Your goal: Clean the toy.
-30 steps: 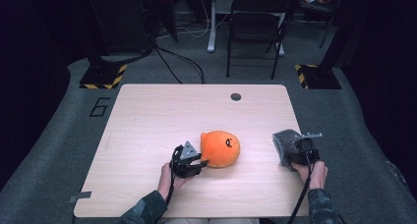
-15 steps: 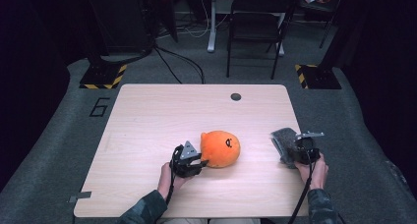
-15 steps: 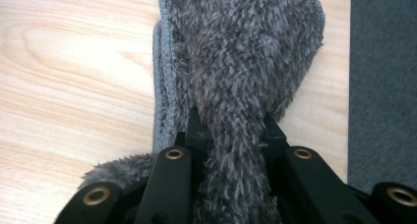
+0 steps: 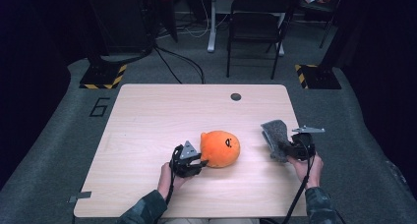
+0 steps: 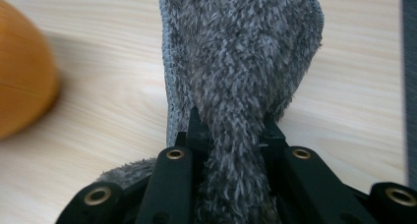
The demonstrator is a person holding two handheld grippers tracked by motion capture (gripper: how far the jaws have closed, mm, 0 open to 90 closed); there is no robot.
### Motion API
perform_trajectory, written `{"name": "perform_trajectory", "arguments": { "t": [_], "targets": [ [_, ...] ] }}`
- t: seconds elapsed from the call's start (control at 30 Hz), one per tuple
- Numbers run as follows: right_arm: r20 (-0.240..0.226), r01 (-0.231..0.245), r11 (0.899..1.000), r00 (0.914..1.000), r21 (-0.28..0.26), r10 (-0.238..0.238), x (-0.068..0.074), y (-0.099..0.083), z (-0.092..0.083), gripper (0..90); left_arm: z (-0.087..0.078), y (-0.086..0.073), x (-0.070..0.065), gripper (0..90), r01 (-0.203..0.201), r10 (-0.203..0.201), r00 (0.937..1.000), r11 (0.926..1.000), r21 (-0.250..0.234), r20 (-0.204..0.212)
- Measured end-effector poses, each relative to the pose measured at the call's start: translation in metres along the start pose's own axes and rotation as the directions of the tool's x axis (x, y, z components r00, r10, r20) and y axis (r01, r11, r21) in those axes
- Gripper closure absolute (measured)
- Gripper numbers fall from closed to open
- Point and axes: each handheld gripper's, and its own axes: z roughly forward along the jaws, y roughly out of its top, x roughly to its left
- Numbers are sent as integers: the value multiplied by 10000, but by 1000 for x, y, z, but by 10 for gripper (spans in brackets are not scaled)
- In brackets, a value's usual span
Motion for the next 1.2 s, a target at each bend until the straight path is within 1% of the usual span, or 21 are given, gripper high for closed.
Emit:
{"name": "perform_trajectory", "arguments": {
  "t": [0.03, 0.17, 0.23, 0.33, 0.43, 0.47, 0.5, 0.57, 0.63, 0.67, 0.73, 0.77, 0.8, 0.87, 0.93, 1.0, 1.03, 1.07, 1.1, 1.17, 1.2],
  "targets": [
    [-87, 83, 9999, 9999, -138, -84, 6, 3, -2, 744, 0, 0, 0, 622, 18, -18, 10000, 10000, 6, 5],
    [-414, 461, 9983, 9980, -367, -476, 26, 11, -7, 744, 0, 0, 0, 621, 24, -24, 10000, 10000, -9, 2],
    [-601, 565, 9972, 9964, -497, -595, 34, 15, -9, 744, 0, 0, 0, 622, 23, -23, 10000, 10000, -14, 18],
    [-839, 798, 9948, 9928, -635, -850, 48, 21, -11, 744, 0, 0, 0, 622, 20, -20, 10000, 10000, -16, 15],
    [-1189, 984, 9935, 9874, -579, -1047, 65, 26, -11, 744, 0, 0, 0, 623, 11, -11, 10000, 10000, -35, -11],
    [-1223, 1151, 9916, 9850, -597, -1217, 69, 28, -10, 744, 0, 0, 0, 623, -71, 70, 9999, 9999, -85, -85],
    [-1267, 1315, 9896, 9823, -586, -1380, 74, 29, -10, 744, 0, 0, -1, 624, -27, 26, 10000, 9999, -109, -78],
    [-1506, 1446, 9876, 9768, -616, -1525, 86, 32, -10, 743, 0, 0, -1, 625, -28, 27, 10000, 9999, -118, -77],
    [-1623, 1609, 9846, 9720, -678, -1700, 95, 34, -10, 742, 0, 1, 0, 626, -17, 16, 10000, 9999, -105, -60],
    [-1806, 1680, 9834, 9673, -686, -1779, 99, 36, -9, 741, 0, 1, 0, 627, -26, 25, 10000, 9999, -120, -71],
    [-1893, 1949, 9783, 9603, -699, -2049, 109, 39, -8, 741, 0, 2, -1, 628, 5, -6, 10000, 9999, -156, -53],
    [-2030, 2033, 9762, 9554, -749, -2145, 114, 40, -7, 741, 0, 3, -1, 628, -32, 30, 10000, 9998, -192, -76],
    [-2059, 2069, 9756, 9541, -730, -2177, 118, 41, -6, 741, 0, 3, -1, 628, -48, 47, 10000, 9998, -196, -62],
    [-2184, 2205, 9723, 9478, -780, -2324, 127, 45, -4, 742, 0, 3, -1, 629, -35, 33, 10000, 9997, -232, -60],
    [-2353, 2237, 9714, 9427, -797, -2365, 135, 49, -1, 742, 1, 3, -1, 629, 31, -33, 10000, 9996, -280, -52],
    [-2467, 2335, 9699, 9380, -695, -2435, 143, 52, 3, 742, 0, 4, -1, 630, -40, 38, 10000, 9995, -303, -66],
    [-2516, 2468, 9669, 9336, -642, -2550, 148, 54, 7, 742, 1, 4, -1, 630, -50, 48, 10000, 9994, -331, -76],
    [-2511, 2562, 9653, 9322, -508, -2606, 151, 54, 9, 743, 1, 5, -2, 631, -6, 5, 10000, 9994, -355, -30],
    [-2475, 2760, 9602, 9283, -415, -2776, 154, 55, 13, 743, 1, 5, -2, 632, -11, 10, 10000, 9993, -387, -23],
    [-2449, 2865, 9581, 9294, 75, -2760, 158, 55, 22, 743, 2, 6, -3, 632, -25, 24, 10000, 9994, -335, -33],
    [-2334, 2914, 9564, 9316, 214, -2786, 158, 54, 25, 744, 2, 6, -2, 631, -29, 28, 10000, 9993, -384, -43]
  ]
}}
